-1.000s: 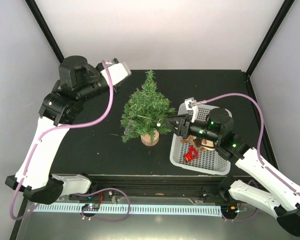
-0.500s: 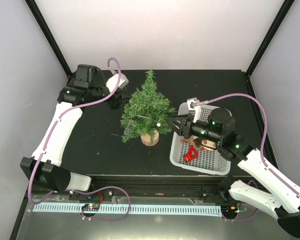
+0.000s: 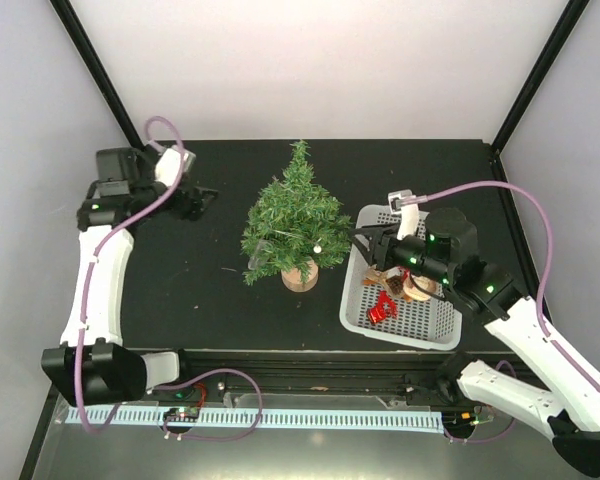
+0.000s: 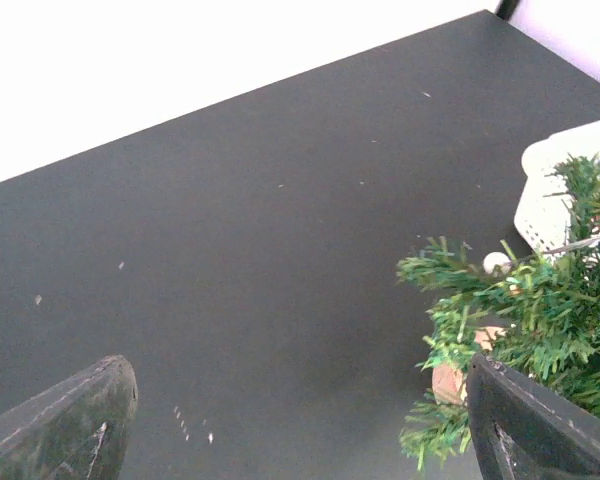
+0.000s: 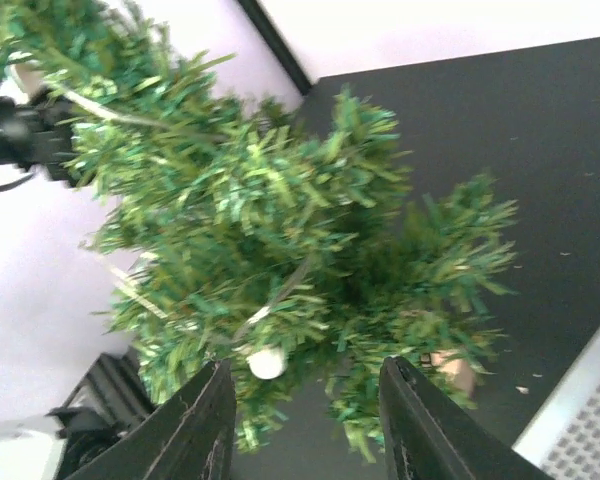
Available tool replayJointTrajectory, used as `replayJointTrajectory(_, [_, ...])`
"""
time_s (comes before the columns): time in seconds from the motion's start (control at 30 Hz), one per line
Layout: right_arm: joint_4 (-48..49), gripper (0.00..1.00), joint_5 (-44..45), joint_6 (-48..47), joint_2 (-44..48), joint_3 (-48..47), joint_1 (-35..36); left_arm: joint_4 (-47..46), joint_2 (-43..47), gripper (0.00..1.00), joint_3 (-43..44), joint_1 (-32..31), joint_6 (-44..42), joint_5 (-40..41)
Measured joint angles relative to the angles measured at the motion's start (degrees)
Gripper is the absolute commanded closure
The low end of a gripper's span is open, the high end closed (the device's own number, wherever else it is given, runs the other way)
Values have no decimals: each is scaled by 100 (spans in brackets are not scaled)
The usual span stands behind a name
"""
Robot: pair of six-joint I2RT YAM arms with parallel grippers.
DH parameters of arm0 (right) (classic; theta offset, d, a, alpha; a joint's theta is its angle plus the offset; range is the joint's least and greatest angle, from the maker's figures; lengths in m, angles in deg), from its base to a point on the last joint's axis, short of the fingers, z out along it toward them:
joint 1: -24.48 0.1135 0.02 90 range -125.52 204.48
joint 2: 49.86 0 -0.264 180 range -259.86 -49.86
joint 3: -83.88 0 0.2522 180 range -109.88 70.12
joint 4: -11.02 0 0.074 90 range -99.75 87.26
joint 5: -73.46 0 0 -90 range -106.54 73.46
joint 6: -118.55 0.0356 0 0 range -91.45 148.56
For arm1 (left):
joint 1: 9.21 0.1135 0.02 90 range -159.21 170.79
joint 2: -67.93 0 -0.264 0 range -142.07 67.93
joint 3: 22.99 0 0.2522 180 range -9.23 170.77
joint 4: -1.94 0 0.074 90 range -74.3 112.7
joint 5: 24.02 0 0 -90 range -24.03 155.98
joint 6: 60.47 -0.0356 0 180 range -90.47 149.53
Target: Decorate the small christmas tree
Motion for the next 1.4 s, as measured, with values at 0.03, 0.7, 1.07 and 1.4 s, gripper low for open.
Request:
replayJointTrajectory(0.03, [-101, 52, 107, -28, -22, -68, -24, 179, -28, 10, 105, 236, -20, -87])
replayJointTrajectory(0.7, [-1635, 40, 1130, 101, -542, 33, -1351, 3047, 1626, 1, 166, 813, -1102, -2844])
replayJointTrajectory(1.07, [-1635, 46, 1204, 310, -1143, 326, -2004, 3300, 2277, 1, -667, 813, -946, -3180])
replayJointTrajectory(1.4, [-984, 57, 463, 929, -2282, 905, -2924, 2806, 2732, 1, -1113, 813, -540, -3204])
